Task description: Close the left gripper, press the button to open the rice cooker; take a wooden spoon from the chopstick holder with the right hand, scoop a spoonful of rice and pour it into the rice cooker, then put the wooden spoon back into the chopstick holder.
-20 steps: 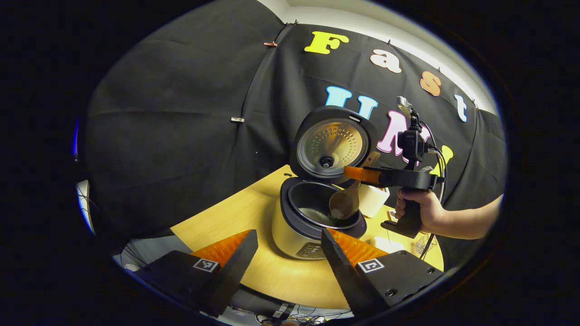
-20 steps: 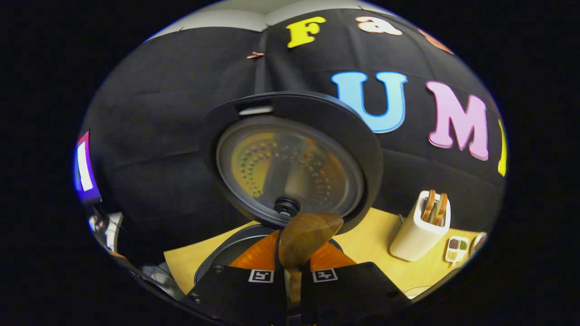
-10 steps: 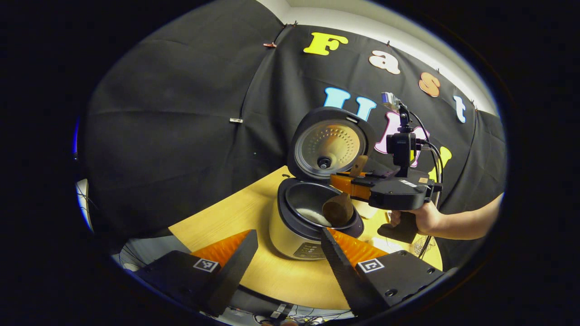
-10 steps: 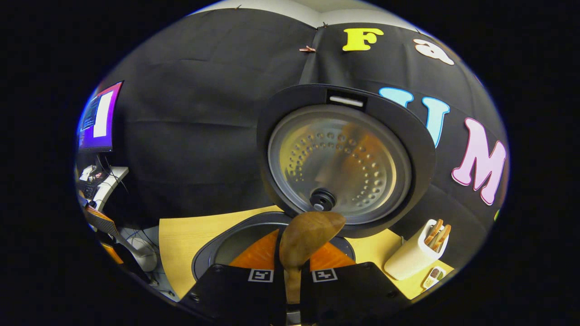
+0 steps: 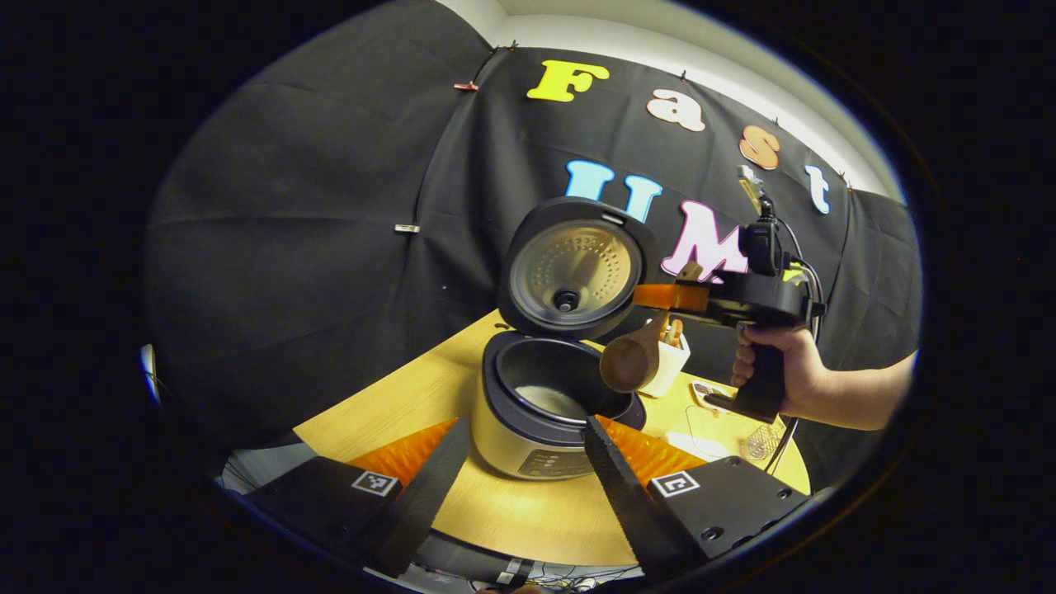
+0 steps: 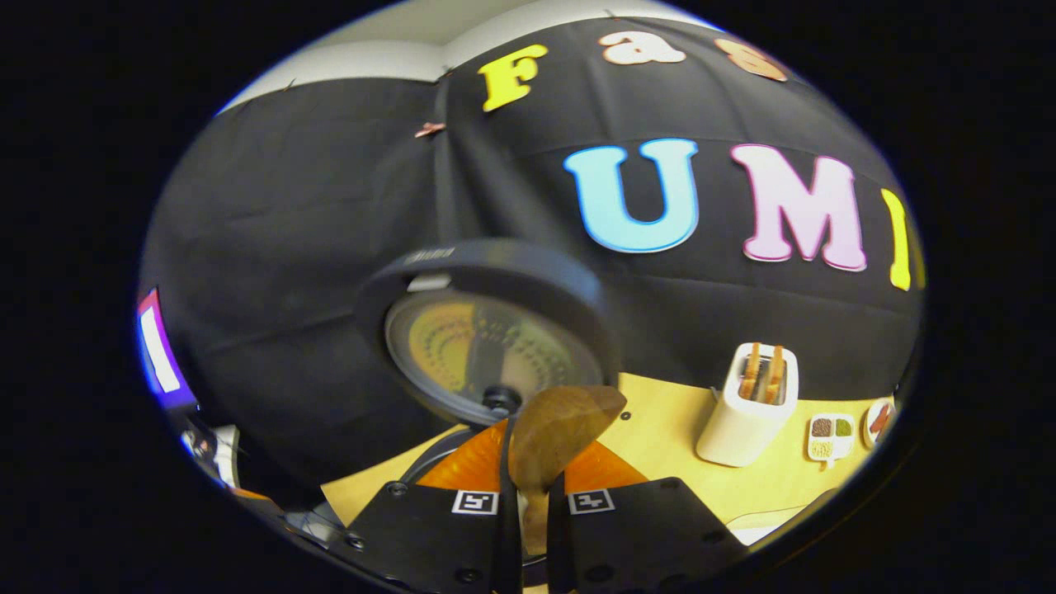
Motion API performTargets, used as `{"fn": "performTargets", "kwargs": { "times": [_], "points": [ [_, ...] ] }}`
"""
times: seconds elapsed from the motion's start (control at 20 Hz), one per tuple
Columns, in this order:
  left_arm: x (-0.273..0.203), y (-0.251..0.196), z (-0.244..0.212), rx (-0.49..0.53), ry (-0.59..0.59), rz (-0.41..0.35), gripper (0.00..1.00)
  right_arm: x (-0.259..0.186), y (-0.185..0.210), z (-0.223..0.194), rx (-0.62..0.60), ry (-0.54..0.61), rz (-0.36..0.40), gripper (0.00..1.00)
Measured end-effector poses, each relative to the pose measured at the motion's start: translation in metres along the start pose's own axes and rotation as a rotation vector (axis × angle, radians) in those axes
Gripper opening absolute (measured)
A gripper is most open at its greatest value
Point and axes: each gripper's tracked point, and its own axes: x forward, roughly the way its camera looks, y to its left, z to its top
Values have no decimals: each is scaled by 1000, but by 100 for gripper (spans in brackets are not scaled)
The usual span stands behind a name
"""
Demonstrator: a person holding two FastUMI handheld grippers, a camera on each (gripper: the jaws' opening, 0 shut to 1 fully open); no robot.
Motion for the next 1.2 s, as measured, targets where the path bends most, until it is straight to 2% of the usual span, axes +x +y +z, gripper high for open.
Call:
{"fn": "performTargets", "kwargs": {
  "times": [0.25,0.55,0.9,1.0,1.05,1.1,1.2],
  "points": [
    [20,-37,8,69,-3,-81,95,-56,-80,58,46,-114,-136,16],
    [37,-90,17,109,3,-141,96,-138,-214,73,147,-182,-344,16],
    [58,-125,28,122,5,-101,95,-234,-373,38,325,-198,-599,16],
    [62,-133,30,116,16,-77,95,-251,-405,24,371,-204,-650,16],
    [63,-135,34,119,10,-55,92,-258,-422,17,386,-208,-676,16],
    [64,-136,38,120,2,-33,96,-263,-438,12,403,-211,-697,16],
    [65,-140,43,115,1,-2,95,-269,-462,1,439,-212,-729,16]
  ]
}}
